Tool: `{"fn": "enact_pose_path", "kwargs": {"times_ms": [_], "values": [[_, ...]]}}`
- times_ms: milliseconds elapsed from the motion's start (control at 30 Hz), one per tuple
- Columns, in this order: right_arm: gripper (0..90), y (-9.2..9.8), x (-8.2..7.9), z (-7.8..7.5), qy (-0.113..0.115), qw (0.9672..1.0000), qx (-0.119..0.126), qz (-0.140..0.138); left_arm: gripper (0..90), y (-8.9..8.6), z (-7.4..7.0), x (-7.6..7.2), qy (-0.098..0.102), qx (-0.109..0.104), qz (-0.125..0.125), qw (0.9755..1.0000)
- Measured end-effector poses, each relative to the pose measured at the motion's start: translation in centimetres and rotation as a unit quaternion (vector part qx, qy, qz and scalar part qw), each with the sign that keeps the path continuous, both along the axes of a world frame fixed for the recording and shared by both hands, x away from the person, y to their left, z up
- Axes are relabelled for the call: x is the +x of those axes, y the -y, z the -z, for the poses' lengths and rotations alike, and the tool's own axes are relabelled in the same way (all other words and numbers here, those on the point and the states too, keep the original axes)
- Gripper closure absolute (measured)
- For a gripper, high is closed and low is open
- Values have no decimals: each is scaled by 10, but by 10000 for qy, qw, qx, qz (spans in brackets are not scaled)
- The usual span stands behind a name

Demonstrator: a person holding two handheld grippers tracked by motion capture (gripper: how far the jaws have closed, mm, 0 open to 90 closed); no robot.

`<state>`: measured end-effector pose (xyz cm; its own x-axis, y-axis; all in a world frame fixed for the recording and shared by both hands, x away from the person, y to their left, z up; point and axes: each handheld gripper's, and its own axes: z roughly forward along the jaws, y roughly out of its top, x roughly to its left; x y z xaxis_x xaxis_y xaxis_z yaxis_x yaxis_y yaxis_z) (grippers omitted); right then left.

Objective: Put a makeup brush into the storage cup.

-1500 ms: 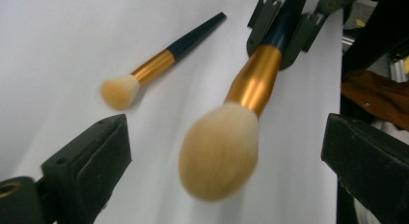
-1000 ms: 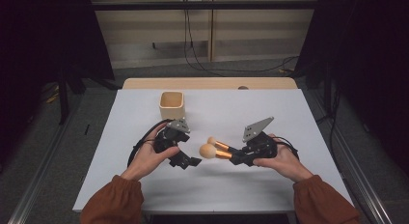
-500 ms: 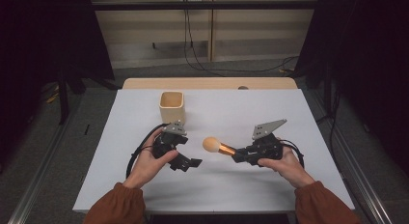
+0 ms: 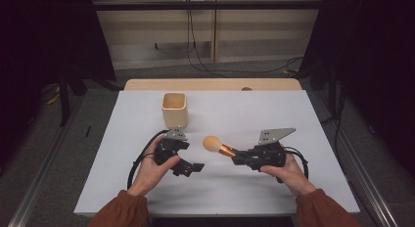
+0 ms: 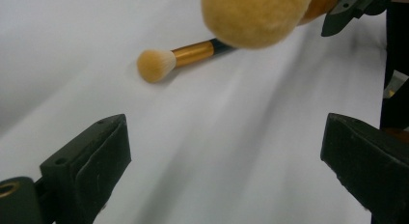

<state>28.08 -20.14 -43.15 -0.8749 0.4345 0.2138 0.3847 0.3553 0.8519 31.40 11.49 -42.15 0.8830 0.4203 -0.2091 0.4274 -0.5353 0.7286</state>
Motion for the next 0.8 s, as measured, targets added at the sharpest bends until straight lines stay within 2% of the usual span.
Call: {"fn": "enact_pose_path", "kwargs": {"times_ms": [33, 167, 367, 433, 567, 700, 800], "values": [[740, 0, 0, 1, 14, 10000, 71, 9, 36, -1, 1, 0, 6, 32, -4, 10000], [740, 0, -1, 5, 38, 9997, 236, 44, 35, -2, 1, -1, -58, -93, -32, 9999], [740, -1, -3, 8, 51, 9991, 416, 52, 36, -2, 6, -3, -24, -26, -95, 9999], [740, -2, -5, 8, 129, 9985, 529, 70, 35, -3, 6, -3, -34, -78, -119, 9999], [740, -2, -5, 9, 182, 9980, 595, 96, 35, -7, 5, -3, 58, -160, -239, 9996], [741, 0, -4, 11, 249, 9961, 836, 156, 35, -9, 4, -5, 156, -205, -285, 9993], [741, 1, -5, 11, 355, 9949, 923, 190, 35, -9, 2, -8, 308, -240, -345, 9986]]}}
